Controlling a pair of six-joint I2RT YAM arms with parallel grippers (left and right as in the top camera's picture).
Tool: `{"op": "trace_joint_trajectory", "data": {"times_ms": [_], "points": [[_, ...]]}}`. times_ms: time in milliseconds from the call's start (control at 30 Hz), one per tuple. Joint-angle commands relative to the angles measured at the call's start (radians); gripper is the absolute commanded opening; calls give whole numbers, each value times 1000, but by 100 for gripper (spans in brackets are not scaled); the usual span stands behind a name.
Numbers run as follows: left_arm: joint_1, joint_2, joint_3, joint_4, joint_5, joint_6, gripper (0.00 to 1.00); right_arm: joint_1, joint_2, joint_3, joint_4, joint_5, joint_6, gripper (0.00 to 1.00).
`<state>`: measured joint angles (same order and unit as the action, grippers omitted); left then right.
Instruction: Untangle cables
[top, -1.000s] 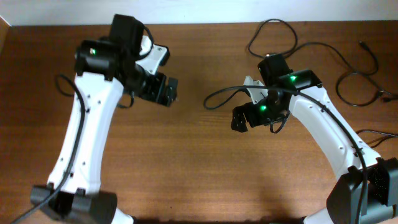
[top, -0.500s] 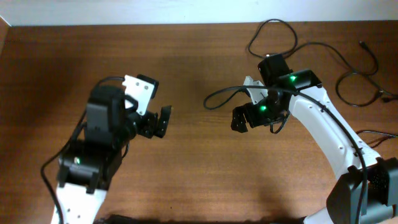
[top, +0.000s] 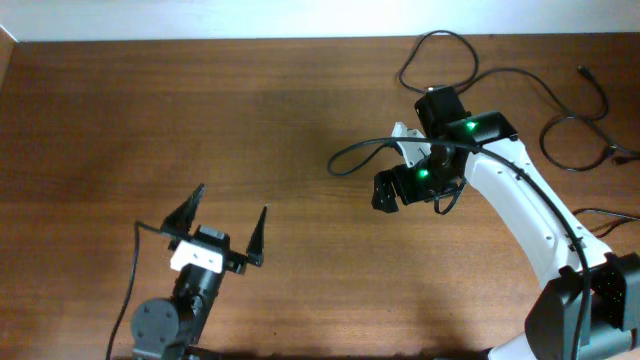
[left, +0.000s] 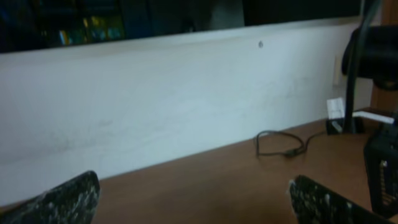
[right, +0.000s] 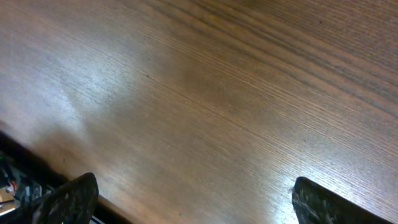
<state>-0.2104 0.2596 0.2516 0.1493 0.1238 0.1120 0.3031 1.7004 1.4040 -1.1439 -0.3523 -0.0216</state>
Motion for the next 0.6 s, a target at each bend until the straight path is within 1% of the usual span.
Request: {"op": "trace_joint_trajectory", "data": {"times_ms": [0, 67, 100, 200, 333, 367, 433, 500, 567], "points": [[4, -84, -124, 123, 10, 10, 99, 5, -10, -5, 1, 6, 8, 99], [4, -146, -206, 212, 9, 10, 99, 5, -10, -5, 1, 6, 8, 99], [4, -166, -228, 233, 9, 15, 99, 5, -10, -5, 1, 6, 8, 99], [21, -256, -243, 196, 7, 96, 99, 5, -10, -5, 1, 6, 8, 99], [86, -255, -243, 198, -3, 208, 99, 5, -10, -5, 1, 6, 8, 99], [103, -255, -243, 175, -43, 208, 99, 5, -10, -5, 1, 6, 8, 99], [117, -255, -243, 78, -129, 208, 99, 5, -10, -5, 1, 6, 8, 99], [117, -255, -243, -66, -189, 208, 99, 5, -10, -5, 1, 6, 8, 99], [121, -255, -243, -226, -198, 208, 99, 5, -10, -5, 1, 6, 8, 99]]}}
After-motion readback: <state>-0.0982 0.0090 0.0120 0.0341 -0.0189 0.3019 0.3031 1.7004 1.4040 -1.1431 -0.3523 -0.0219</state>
